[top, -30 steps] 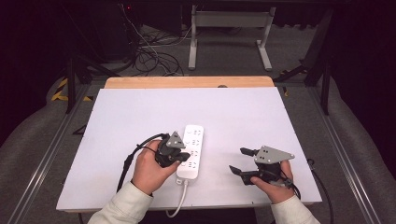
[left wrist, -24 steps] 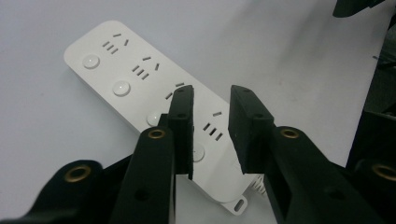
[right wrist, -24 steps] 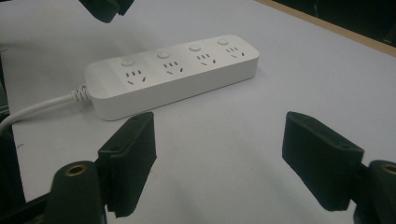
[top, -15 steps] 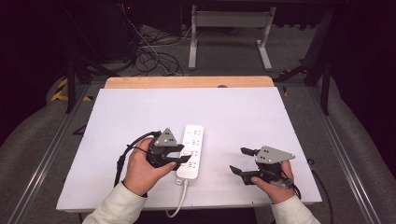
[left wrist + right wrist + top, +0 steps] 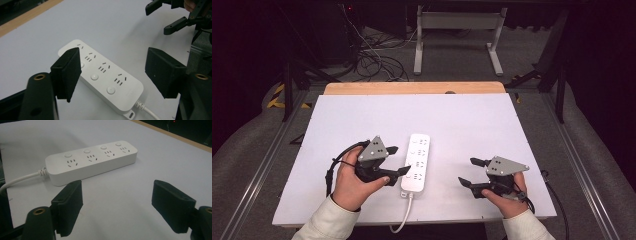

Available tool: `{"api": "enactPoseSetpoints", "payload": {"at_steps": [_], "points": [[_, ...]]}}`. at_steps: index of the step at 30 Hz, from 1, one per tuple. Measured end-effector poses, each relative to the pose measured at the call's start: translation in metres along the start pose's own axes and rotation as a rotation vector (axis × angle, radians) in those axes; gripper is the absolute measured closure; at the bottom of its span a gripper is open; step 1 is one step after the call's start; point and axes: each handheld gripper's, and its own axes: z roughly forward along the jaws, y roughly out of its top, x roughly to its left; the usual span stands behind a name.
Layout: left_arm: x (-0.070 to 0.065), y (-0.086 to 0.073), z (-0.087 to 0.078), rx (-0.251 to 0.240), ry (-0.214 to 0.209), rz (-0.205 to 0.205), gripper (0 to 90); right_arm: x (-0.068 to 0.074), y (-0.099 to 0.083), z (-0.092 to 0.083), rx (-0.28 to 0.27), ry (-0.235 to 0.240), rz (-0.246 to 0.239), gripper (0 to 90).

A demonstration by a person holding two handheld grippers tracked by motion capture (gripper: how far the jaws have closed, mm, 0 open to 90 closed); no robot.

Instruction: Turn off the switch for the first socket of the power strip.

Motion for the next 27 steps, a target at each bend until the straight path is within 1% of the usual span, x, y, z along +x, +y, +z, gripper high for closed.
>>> {"api": "enactPoseSetpoints", "payload": {"at_steps": [1, 4, 7, 13, 16, 18, 20, 25, 26, 27], "points": [[0.0, -0.001, -0.001, -0.009, 0.01, 0.005, 27.9, 0.0, 0.0, 0.0, -0.001, 0.0, 0.0, 25.4], [0.001, -0.004, -0.004, -0.027, 0.009, 0.003, 24.7, 0.0, 0.0, 0.0, -0.001, -0.001, 0.001, 25.1], [0.003, -0.009, -0.009, -0.065, 0.005, -0.007, 22.9, 0.0, 0.0, 0.0, -0.005, -0.001, -0.003, 24.6], [0.007, -0.022, -0.019, -0.125, 0.016, -0.021, 22.4, 0.0, 0.0, 0.0, -0.01, -0.002, -0.009, 24.2], [0.009, -0.028, -0.024, -0.147, 0.025, -0.011, 21.9, 0.0, 0.0, 0.0, -0.012, -0.001, -0.01, 23.8], [0.01, -0.032, -0.027, -0.16, 0.031, -0.012, 21.7, 0.0, 0.0, 0.0, -0.01, 0.0, -0.009, 23.7], [0.012, -0.038, -0.03, -0.167, 0.026, -0.01, 21.3, 0.0, 0.0, 0.0, -0.009, 0.0, -0.011, 23.6], [0.017, -0.051, -0.035, -0.19, 0.029, -0.022, 20.1, 0.0, 0.0, -0.001, -0.015, 0.0, -0.015, 22.9], [0.017, -0.054, -0.036, -0.197, 0.043, -0.025, 20.0, 0.0, 0.0, -0.001, -0.016, 0.0, -0.016, 22.6], [0.018, -0.058, -0.037, -0.203, 0.046, -0.031, 19.6, 0.0, 0.0, -0.001, -0.016, -0.001, -0.018, 22.4]]}}
